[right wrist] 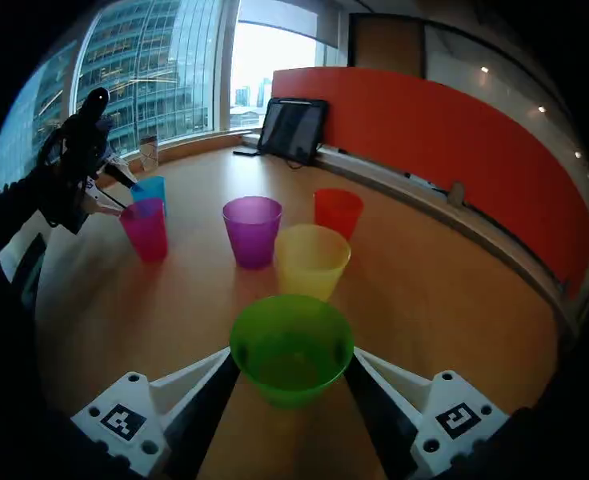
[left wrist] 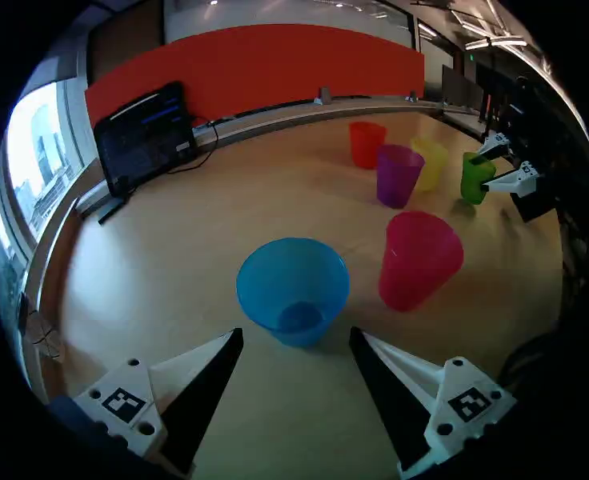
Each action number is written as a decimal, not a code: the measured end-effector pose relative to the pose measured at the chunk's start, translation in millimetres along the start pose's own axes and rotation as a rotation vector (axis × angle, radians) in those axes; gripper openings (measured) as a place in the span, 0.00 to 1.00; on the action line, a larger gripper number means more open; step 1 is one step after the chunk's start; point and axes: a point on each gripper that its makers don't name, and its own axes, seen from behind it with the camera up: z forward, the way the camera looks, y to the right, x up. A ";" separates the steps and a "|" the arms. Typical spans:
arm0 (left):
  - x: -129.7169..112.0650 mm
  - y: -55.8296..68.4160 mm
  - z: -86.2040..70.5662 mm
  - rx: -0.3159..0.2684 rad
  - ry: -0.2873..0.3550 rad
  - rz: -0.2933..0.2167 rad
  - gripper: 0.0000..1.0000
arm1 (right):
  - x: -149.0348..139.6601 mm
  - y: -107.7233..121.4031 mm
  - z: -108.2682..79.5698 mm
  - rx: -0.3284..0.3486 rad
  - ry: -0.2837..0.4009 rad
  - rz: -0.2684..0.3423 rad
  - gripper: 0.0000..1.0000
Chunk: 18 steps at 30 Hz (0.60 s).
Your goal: Pour water
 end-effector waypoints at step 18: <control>-2.6 -3.0 -8.1 0.024 -0.006 0.016 0.99 | -8.0 -0.5 -0.8 -0.004 -0.006 0.029 0.99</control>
